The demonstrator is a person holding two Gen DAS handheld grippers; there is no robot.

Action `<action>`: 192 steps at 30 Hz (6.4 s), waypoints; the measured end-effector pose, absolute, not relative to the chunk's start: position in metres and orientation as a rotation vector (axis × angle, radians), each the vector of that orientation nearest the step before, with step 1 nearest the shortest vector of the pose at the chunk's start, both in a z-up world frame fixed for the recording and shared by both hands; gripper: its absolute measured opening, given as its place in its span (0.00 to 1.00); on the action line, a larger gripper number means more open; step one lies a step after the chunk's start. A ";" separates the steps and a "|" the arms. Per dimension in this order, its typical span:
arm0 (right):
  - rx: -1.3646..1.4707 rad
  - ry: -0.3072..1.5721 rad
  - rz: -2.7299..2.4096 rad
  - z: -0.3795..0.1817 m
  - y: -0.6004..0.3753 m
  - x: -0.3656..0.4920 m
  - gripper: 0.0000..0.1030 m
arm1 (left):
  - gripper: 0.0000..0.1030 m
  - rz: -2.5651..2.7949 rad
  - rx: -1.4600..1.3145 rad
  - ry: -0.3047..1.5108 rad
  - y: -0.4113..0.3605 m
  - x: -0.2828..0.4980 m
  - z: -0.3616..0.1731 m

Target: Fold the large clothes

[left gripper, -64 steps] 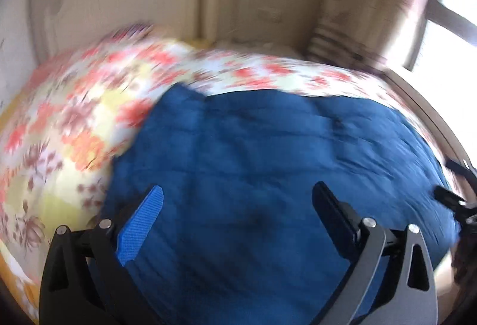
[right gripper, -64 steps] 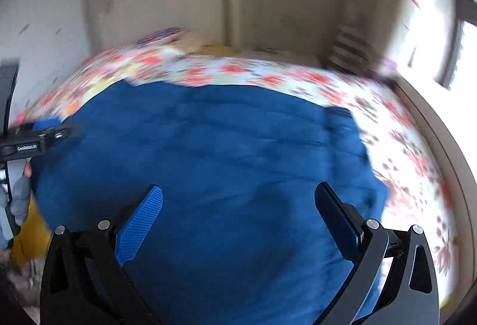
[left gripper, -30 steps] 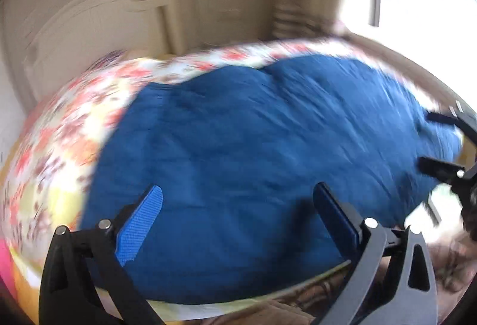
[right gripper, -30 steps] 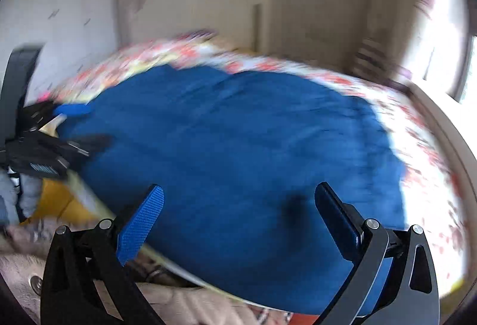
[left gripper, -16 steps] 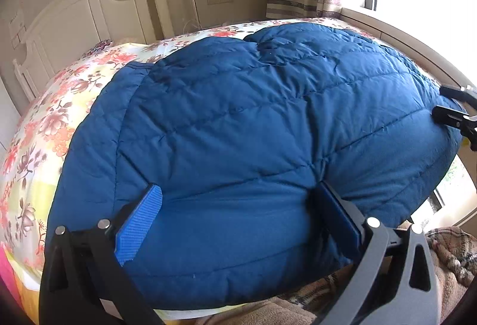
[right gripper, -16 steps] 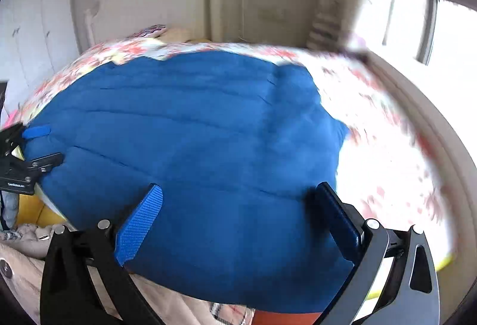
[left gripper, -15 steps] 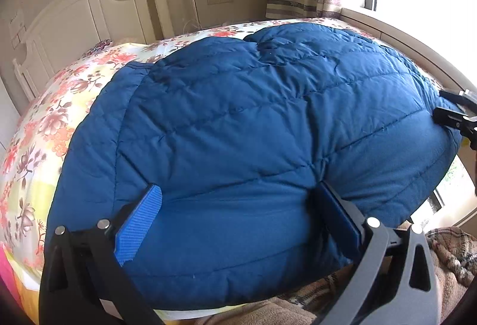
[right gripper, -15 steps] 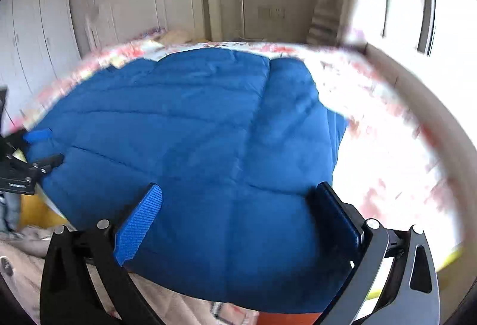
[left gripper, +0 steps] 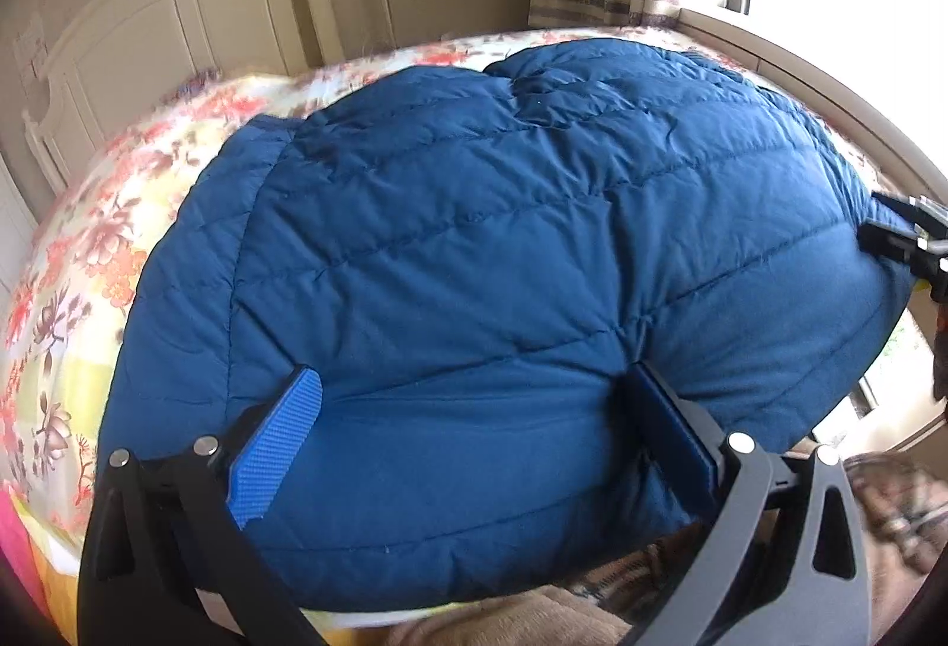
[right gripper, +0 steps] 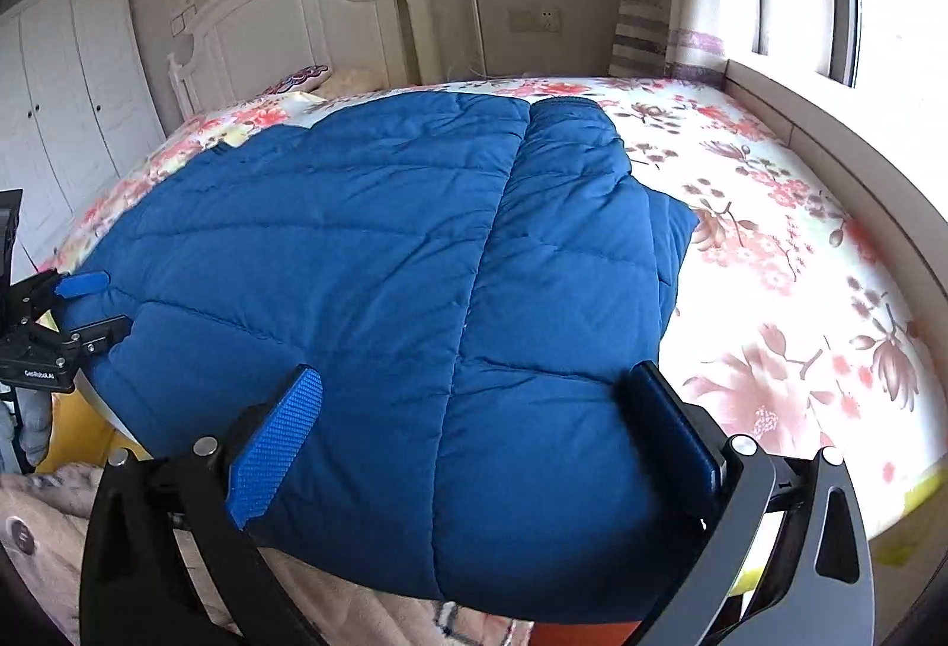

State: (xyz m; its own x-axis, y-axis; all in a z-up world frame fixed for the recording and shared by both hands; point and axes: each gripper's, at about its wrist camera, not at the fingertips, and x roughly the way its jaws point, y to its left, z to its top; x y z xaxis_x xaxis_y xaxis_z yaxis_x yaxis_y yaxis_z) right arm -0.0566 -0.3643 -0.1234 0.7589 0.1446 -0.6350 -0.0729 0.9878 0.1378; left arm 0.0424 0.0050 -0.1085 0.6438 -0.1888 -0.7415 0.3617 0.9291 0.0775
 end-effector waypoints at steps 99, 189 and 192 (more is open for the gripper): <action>-0.424 0.334 0.737 -0.021 -0.083 -0.053 0.66 | 0.98 -0.332 0.097 0.785 0.109 0.251 -0.093; -0.484 0.747 0.629 -0.047 -0.055 0.133 0.79 | 0.98 0.108 -0.040 0.728 0.188 0.104 -0.125; -0.380 0.733 0.660 -0.035 -0.077 0.120 0.79 | 0.98 0.114 -0.039 0.741 0.188 0.104 -0.122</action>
